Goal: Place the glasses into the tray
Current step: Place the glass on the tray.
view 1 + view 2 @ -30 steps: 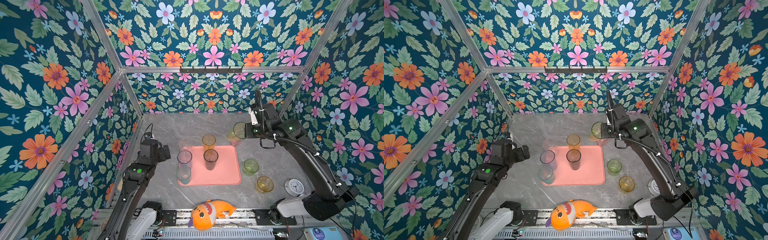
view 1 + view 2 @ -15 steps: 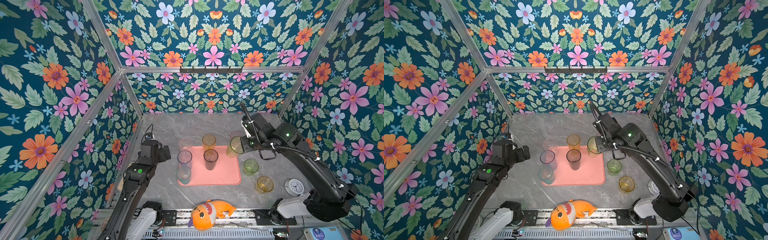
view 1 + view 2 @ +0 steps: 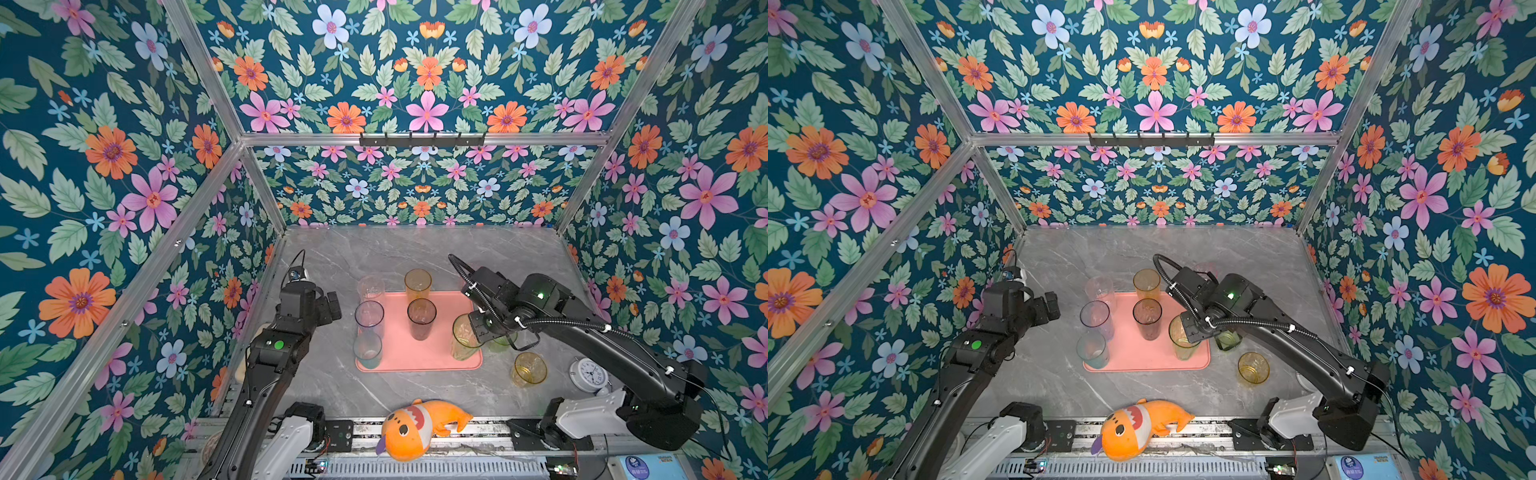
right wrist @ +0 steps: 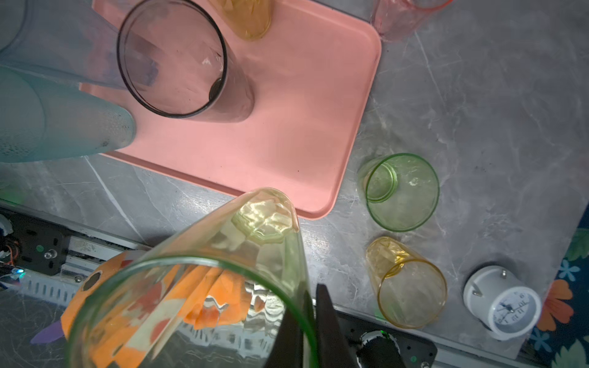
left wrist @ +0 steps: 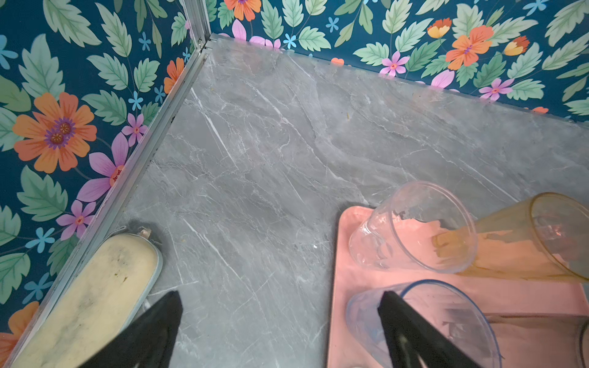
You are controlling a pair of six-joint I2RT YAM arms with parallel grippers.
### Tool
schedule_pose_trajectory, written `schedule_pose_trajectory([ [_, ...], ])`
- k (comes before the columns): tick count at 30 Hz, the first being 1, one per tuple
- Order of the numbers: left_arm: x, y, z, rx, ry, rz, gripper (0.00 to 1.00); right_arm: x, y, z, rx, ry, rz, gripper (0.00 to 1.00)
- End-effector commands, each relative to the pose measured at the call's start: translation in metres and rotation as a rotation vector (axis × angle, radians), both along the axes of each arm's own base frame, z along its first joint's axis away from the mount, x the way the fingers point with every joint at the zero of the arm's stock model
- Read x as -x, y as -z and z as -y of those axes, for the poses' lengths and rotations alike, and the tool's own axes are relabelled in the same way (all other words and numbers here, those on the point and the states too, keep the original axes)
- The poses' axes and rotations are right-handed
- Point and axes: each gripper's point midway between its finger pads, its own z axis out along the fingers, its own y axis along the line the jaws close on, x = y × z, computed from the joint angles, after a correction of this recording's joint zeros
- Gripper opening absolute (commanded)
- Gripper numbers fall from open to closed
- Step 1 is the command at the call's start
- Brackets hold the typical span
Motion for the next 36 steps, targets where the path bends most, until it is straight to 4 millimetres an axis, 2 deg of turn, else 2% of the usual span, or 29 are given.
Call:
schedule_pose_trajectory([
  [1, 0.0, -0.003, 0.0, 0.007, -0.005, 0.012, 0.99, -0.001, 0.007, -0.02, -0.077, 0.026, 0.003, 0.0],
  [8, 0.0, -0.004, 0.002, 0.017, 0.004, 0.01, 0.99, -0.006, 0.026, -0.033, 0.011, 0.005, 0.016, 0.0],
  [13, 0.0, -0.004, 0.001, 0.01, 0.0, 0.01, 0.99, -0.007, 0.04, -0.059, -0.011, -0.026, 0.009, 0.0],
  [21, 0.0, -0.003, 0.001, 0.008, 0.002, 0.005, 0.99, -0.009, 0.06, -0.085, -0.004, -0.046, -0.001, 0.0],
  [28, 0.001, 0.0, 0.001, 0.006, 0.001, -0.002, 0.99, -0.014, 0.073, -0.09, 0.021, -0.036, 0.0, 0.0],
  [36, 0.002, 0.0, 0.0, 0.004, -0.002, -0.003, 0.99, -0.017, 0.076, -0.092, 0.024, -0.025, 0.007, 0.0],
])
